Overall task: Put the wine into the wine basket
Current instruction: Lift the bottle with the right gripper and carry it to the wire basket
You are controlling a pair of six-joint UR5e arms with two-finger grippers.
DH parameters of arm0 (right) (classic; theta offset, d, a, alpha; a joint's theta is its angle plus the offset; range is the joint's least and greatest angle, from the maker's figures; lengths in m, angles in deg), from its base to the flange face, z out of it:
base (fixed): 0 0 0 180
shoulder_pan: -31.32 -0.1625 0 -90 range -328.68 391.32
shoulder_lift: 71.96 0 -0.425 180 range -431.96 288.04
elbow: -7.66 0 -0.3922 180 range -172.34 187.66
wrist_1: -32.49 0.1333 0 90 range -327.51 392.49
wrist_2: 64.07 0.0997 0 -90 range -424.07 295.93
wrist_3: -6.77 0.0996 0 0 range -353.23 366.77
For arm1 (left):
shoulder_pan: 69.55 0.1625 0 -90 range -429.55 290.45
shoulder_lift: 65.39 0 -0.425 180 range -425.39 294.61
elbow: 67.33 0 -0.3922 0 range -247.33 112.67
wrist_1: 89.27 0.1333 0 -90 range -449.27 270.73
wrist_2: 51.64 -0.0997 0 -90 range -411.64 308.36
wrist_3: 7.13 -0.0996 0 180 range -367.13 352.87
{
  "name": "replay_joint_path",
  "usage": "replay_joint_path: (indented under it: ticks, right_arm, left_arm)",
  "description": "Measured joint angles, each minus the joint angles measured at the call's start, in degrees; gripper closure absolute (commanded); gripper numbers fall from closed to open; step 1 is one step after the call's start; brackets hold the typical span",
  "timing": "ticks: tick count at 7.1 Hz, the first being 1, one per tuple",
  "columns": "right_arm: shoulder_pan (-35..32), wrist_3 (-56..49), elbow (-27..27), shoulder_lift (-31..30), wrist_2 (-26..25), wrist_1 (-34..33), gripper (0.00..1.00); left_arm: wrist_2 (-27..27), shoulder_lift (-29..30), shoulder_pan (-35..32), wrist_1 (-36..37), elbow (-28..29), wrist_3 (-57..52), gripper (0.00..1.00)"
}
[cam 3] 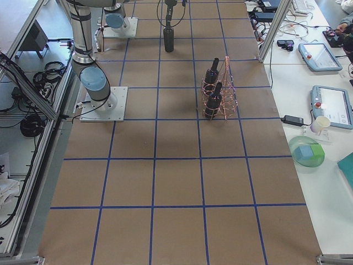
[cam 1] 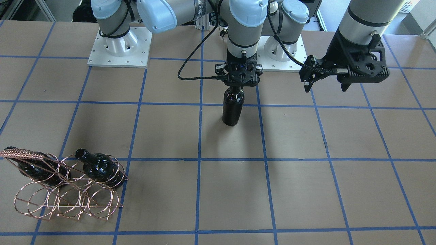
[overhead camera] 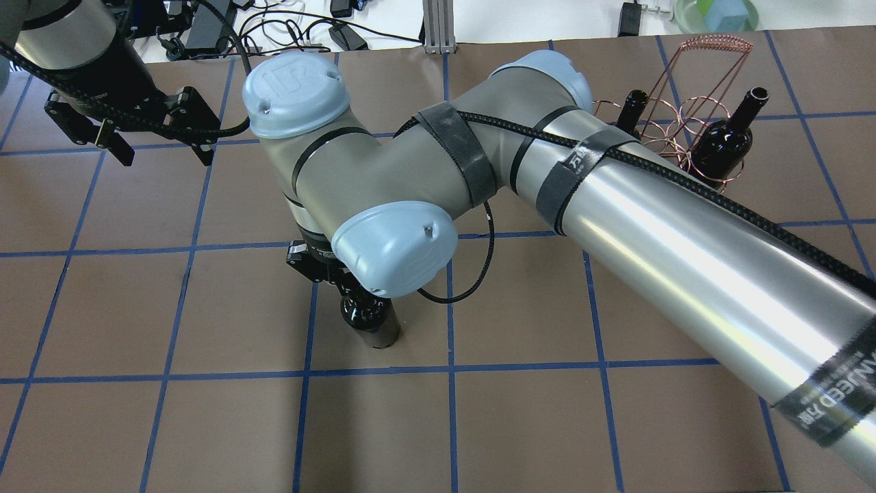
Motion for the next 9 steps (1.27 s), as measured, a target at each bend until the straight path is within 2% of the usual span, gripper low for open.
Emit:
replay_joint_path:
  ticks: [3, 4, 6, 9]
  right_arm:
    - [1.39, -1.16, 0.27, -1.3, -0.39, 0.04, 0.82]
    - [3.3, -2.01, 0.34, -2.59, -0.69, 0.5, 0.9]
    - [9.67, -6.34, 0.39, -6.1, -0.91, 5.61, 0.9]
    - [24.8, -23.06, 0.8, -10.69, -2.9, 14.66, 0.92]
  left_arm:
    - [0.1, 0.03, -0.08, -0.08, -0.01, 0.08, 0.0]
    - [0.06, 0.0, -0.08, -0.25, -0.13, 0.07, 0.0]
    - [0.06, -0.07, -0.08, -0.29, -0.46, 0.01, 0.0]
    - [0.18, -0.09, -0.16, -0.23, -0.56, 0.0, 0.0]
